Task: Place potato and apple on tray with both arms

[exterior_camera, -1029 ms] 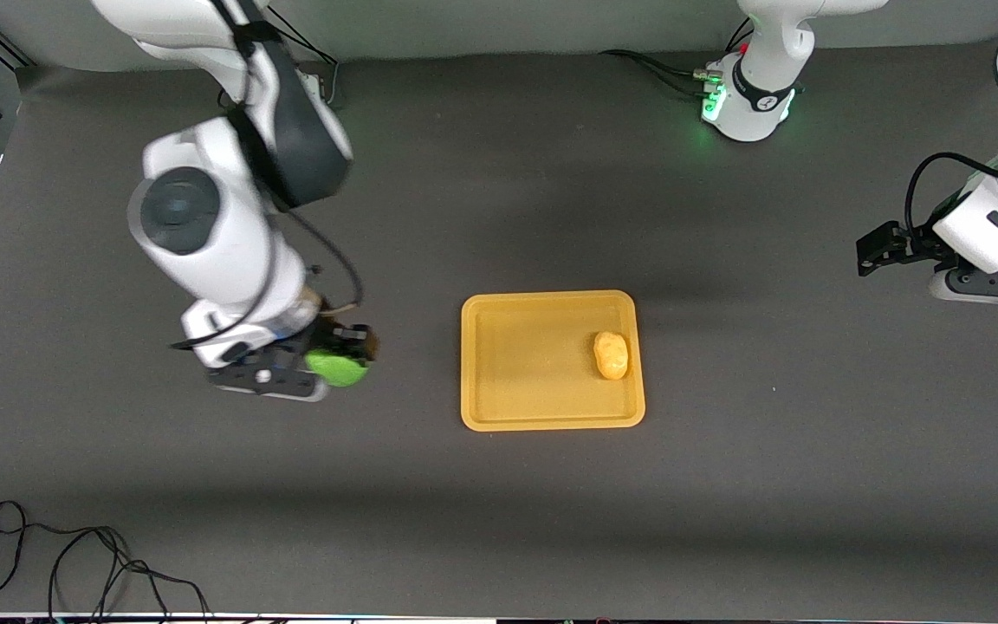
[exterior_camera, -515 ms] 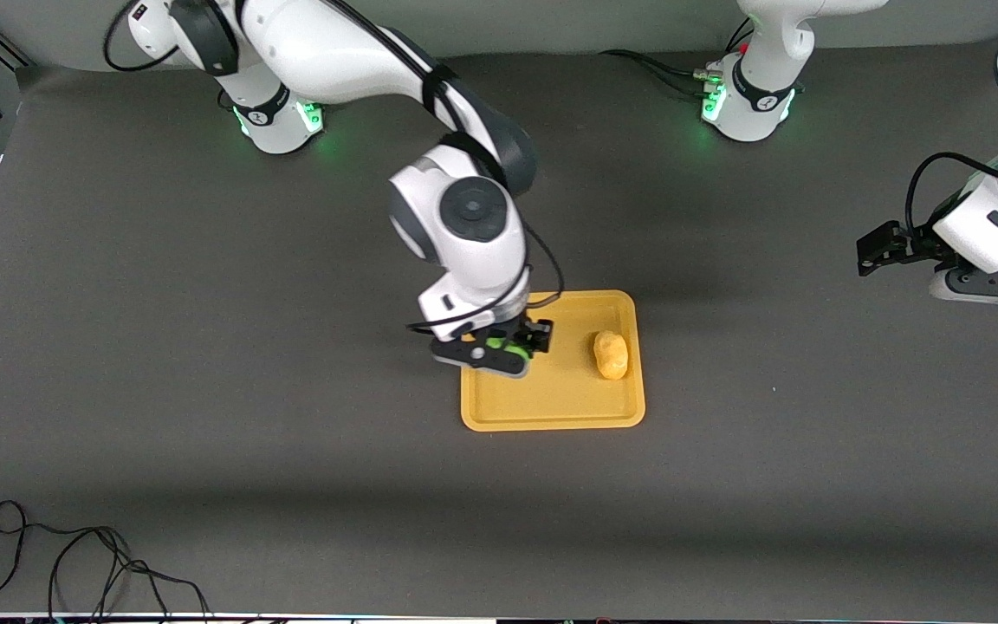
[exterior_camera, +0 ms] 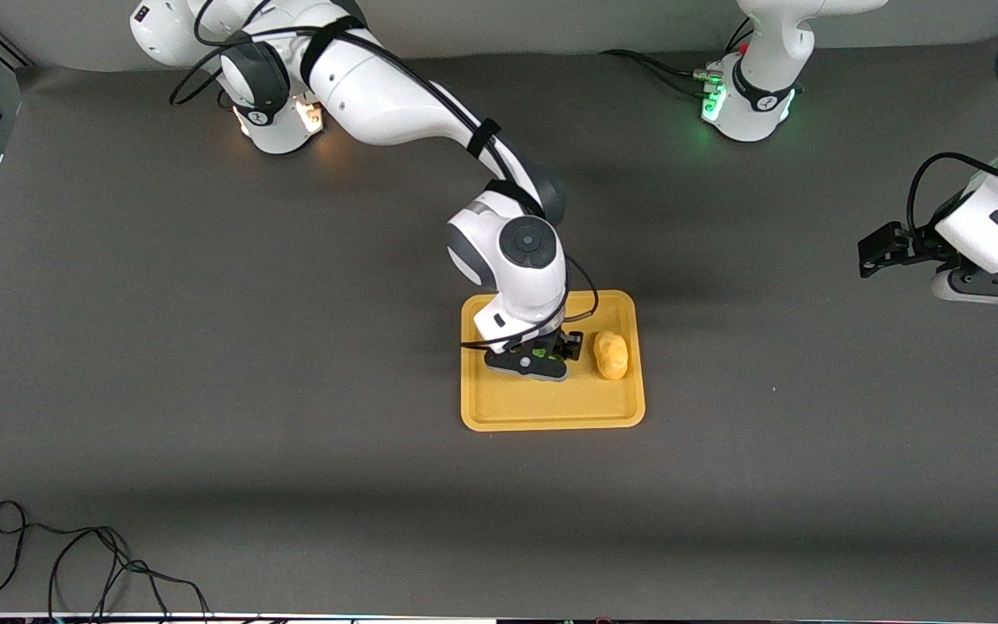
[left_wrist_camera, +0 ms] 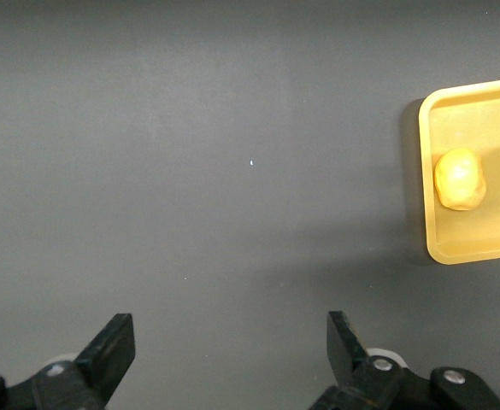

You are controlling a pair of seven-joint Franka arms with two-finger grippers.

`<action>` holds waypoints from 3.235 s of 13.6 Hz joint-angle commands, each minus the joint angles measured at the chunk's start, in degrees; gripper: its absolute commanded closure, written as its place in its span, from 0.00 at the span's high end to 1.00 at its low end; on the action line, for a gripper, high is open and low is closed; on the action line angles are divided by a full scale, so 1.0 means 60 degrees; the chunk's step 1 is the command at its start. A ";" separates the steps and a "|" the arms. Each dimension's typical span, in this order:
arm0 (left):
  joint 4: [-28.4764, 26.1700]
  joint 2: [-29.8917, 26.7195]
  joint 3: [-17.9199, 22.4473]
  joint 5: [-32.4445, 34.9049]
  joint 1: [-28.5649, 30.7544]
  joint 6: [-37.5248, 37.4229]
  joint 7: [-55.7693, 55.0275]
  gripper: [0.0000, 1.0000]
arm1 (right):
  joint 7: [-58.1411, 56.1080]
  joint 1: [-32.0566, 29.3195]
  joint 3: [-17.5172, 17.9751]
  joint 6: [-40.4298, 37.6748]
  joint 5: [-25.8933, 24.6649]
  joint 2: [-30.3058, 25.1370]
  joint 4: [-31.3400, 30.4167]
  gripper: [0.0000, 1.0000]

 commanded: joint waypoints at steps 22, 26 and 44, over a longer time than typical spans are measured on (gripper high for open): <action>-0.0162 -0.0486 0.0036 0.0069 0.0041 -0.0363 0.0544 1.00 | 0.0036 -0.0128 0.0023 -0.1758 0.0298 -0.1093 0.0299 1.00; -0.0176 -0.0354 0.0065 0.0113 0.0231 -0.0176 0.0675 1.00 | -0.0037 -0.0406 -0.0109 -0.3373 0.0240 -0.2516 0.0255 1.00; -0.0147 -0.0413 0.0036 0.0113 0.0421 -0.0219 0.0690 1.00 | -0.8370 -0.7580 0.1031 -0.5399 -0.0873 -1.0031 -0.6172 1.00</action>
